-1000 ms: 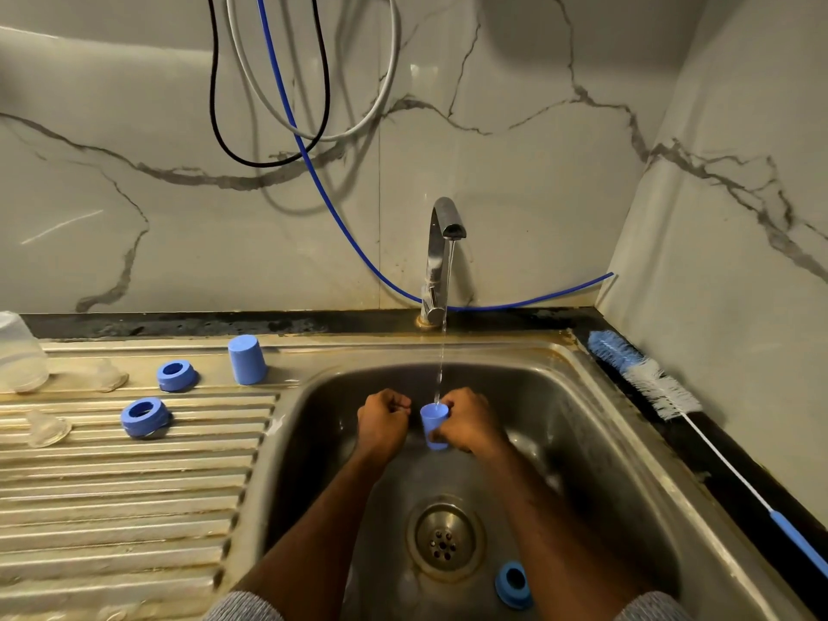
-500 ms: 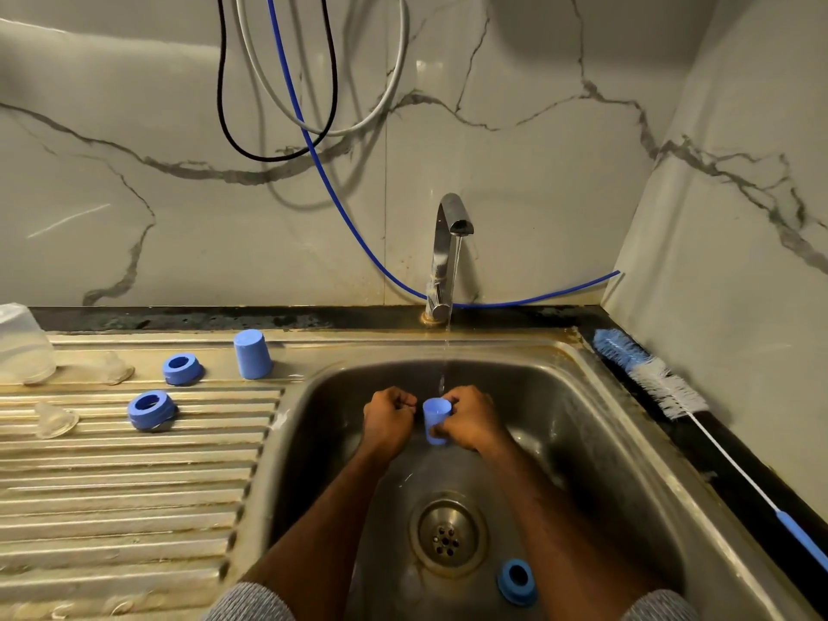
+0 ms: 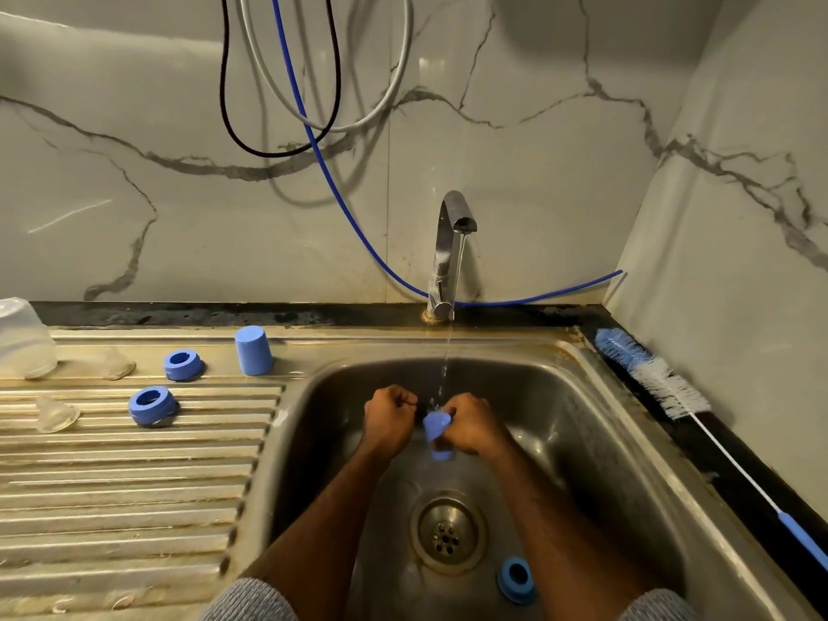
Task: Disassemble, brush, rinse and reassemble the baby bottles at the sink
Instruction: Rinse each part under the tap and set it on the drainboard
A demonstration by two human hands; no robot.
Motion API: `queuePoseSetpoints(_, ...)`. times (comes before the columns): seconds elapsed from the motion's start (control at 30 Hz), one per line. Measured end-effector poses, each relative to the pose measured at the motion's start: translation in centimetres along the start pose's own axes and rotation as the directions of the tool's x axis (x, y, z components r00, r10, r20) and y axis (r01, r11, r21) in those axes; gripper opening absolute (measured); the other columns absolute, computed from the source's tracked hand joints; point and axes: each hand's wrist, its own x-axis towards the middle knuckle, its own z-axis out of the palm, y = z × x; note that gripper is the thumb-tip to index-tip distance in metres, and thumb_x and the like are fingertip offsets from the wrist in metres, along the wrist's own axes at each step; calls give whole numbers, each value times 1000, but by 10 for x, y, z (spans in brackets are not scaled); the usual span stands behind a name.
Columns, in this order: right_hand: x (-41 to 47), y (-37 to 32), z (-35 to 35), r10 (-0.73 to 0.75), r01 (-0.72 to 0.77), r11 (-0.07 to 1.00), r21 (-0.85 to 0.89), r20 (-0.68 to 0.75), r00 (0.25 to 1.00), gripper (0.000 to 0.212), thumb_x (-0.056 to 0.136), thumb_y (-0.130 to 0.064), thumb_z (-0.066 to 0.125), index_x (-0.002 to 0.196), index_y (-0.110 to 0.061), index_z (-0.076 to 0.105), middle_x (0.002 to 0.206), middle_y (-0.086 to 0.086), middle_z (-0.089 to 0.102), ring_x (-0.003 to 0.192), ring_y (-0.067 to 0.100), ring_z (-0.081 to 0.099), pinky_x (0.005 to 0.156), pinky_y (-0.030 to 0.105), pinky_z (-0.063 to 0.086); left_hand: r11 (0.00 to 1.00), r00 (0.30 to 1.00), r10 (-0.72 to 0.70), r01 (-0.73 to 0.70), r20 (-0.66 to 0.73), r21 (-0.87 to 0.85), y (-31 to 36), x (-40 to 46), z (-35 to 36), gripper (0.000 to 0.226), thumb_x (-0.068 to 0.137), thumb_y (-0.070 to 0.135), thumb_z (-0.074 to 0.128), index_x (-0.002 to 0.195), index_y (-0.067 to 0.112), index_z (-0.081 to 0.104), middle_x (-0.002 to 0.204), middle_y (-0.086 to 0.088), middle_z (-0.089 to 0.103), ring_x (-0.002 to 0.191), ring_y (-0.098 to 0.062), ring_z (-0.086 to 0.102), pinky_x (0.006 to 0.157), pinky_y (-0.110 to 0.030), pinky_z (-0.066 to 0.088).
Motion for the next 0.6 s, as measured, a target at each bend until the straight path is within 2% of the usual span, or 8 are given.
queuePoseSetpoints(0.07, -1, 0, 2, 16, -16, 1000, -19, 36, 999, 40, 67, -31, 90, 102, -20, 73, 101, 0, 73, 92, 17, 69, 82, 32, 58, 1000, 1000, -1, 1, 6, 0, 1, -1, 0, 19, 91, -2, 57, 93, 10, 72, 94, -6, 71, 88, -17, 64, 78, -25, 49)
queuePoseSetpoints(0.13, 3, 2, 2, 29, -32, 998, -59, -58, 998, 44, 71, -32, 87, 110, -23, 67, 109, -2, 68, 99, 19, 65, 83, 34, 55, 1000, 1000, 4, -4, -4, 2, -1, 0, 0, 20, 90, -2, 57, 94, 8, 73, 96, -7, 71, 90, -19, 64, 80, -27, 48)
queuePoseSetpoints(0.2, 2, 2, 2, 35, -41, 995, -94, -65, 997, 47, 72, -33, 87, 113, -23, 66, 112, 0, 67, 101, 21, 64, 81, 33, 53, 1000, 1000, 6, -6, -1, 8, -1, 0, 0, 20, 90, -2, 57, 95, 8, 74, 96, -7, 72, 91, -18, 64, 79, -26, 47)
queuePoseSetpoints(0.33, 1, 2, 3, 5, -24, 990, -137, -142, 990, 39, 72, -37, 82, 106, -28, 64, 112, 1, 66, 103, 25, 65, 86, 41, 56, 1000, 1000, 2, -3, 8, 25, -4, 3, 2, 19, 90, -1, 59, 96, 7, 74, 97, -9, 72, 92, -20, 65, 84, -29, 51)
queuePoseSetpoints(0.5, 2, 5, 4, -97, 83, 994, -64, -270, 958, 43, 72, -20, 84, 107, -32, 61, 106, -4, 70, 95, 23, 65, 80, 39, 57, 995, 997, 2, -10, 77, 101, -10, 4, 5, 15, 93, 4, 59, 98, 9, 72, 99, -6, 70, 96, -22, 65, 91, -36, 55)
queuePoseSetpoints(0.6, 5, 8, 5, -151, 186, 978, 91, -307, 940, 46, 68, -10, 84, 101, -31, 61, 97, -9, 70, 88, 18, 66, 74, 37, 57, 988, 993, 17, -34, 113, 153, -12, 4, 6, 16, 92, 3, 59, 99, 10, 71, 101, -6, 70, 100, -24, 65, 92, -34, 53)
